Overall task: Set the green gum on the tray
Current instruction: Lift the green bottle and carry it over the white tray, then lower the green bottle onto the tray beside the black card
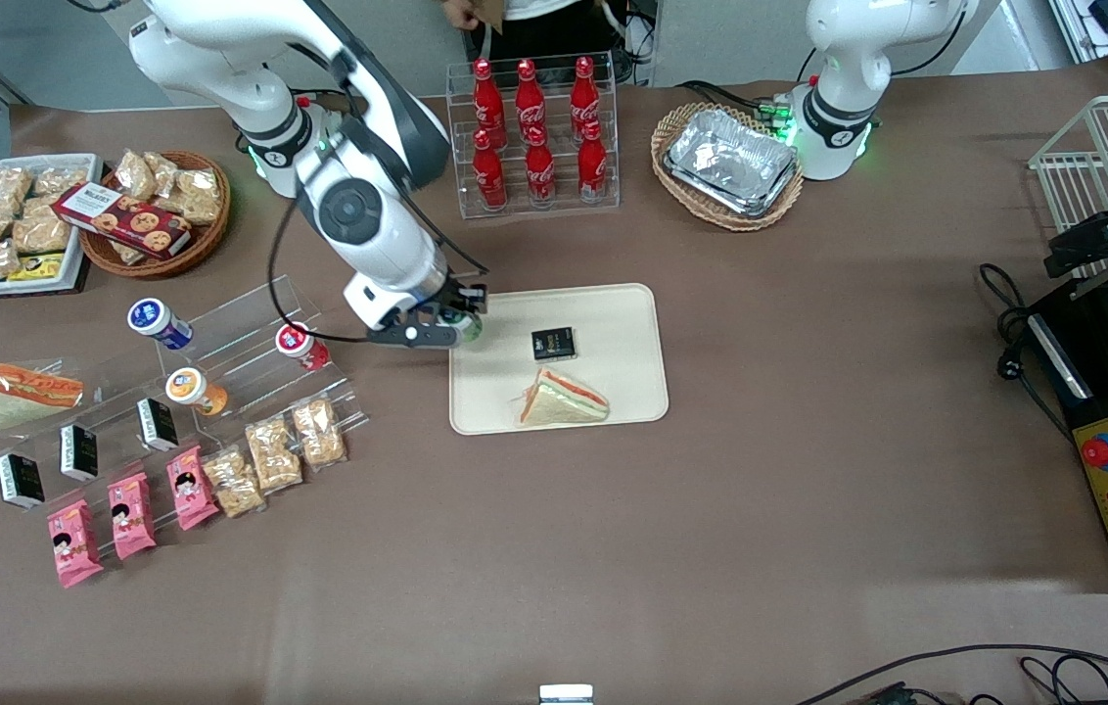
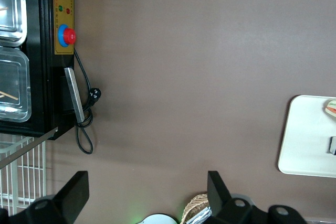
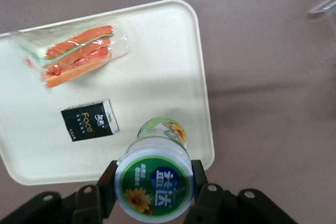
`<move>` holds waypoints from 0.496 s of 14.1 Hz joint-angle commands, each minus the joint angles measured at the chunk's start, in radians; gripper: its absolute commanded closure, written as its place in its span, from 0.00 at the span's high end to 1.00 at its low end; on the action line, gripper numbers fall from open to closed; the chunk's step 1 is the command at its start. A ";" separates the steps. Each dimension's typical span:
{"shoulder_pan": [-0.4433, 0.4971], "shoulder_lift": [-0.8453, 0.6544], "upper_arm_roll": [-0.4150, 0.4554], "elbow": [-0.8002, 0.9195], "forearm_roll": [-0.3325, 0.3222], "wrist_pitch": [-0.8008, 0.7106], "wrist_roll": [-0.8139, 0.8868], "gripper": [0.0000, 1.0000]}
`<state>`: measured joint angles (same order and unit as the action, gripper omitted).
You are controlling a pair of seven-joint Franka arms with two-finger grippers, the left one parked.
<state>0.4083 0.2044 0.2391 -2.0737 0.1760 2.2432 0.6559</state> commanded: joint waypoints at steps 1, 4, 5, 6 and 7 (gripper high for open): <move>0.018 0.090 -0.007 0.006 0.000 0.088 0.033 0.40; 0.058 0.128 -0.009 -0.019 -0.062 0.165 0.128 0.40; 0.060 0.138 -0.009 -0.017 -0.088 0.171 0.158 0.40; 0.067 0.141 -0.009 -0.017 -0.105 0.174 0.184 0.40; 0.082 0.150 -0.009 -0.017 -0.113 0.182 0.203 0.41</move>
<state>0.4589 0.3413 0.2371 -2.0873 0.1079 2.3913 0.7847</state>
